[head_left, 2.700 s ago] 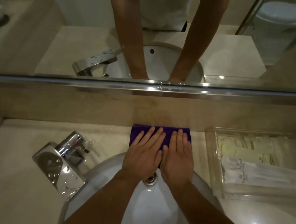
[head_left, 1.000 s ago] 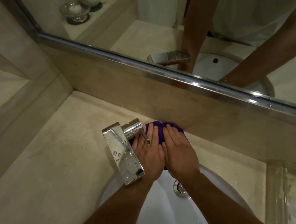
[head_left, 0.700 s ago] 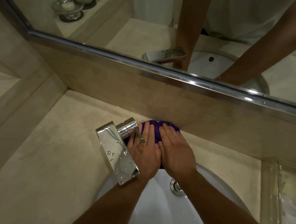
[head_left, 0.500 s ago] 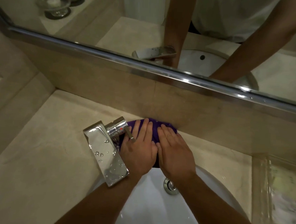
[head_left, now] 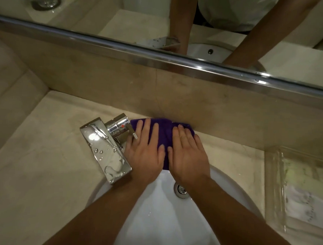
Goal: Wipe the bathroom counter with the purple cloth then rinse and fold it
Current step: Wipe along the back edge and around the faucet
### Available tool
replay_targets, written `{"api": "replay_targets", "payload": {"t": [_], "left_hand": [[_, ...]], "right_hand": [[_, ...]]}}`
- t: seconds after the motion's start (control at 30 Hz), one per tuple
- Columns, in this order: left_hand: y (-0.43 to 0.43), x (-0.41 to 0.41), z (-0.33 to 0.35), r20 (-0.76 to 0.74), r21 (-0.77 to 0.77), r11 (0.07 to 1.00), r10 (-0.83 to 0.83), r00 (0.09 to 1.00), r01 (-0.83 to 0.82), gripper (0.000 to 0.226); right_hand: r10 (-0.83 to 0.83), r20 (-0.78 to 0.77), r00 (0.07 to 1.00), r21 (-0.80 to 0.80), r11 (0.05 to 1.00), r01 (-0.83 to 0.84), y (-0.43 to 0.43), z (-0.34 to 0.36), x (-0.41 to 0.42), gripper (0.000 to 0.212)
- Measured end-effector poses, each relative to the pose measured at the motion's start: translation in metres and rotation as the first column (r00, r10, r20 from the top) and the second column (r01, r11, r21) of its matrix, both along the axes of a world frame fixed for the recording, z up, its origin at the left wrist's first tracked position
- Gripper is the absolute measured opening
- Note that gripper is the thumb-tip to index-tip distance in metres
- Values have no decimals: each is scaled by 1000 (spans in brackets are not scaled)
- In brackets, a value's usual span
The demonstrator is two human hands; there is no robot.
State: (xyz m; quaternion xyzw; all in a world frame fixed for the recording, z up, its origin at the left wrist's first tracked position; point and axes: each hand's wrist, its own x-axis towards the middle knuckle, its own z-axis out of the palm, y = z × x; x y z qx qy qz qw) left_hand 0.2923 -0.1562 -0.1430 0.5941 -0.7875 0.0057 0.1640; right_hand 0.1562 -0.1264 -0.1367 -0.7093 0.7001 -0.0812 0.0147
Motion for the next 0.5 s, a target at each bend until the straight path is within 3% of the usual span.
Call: {"api": "replay_targets", "payload": {"t": [0.17, 0.5], "left_hand": [[3, 6, -18, -39, -74, 997, 18, 999, -21, 49], [-16, 1, -4, 100, 112, 994, -15, 995, 3, 59]], "right_hand": [[117, 4, 993, 19, 993, -117, 2, -6, 5, 57], [58, 17, 998, -10, 998, -58, 4, -11, 2, 59]]}}
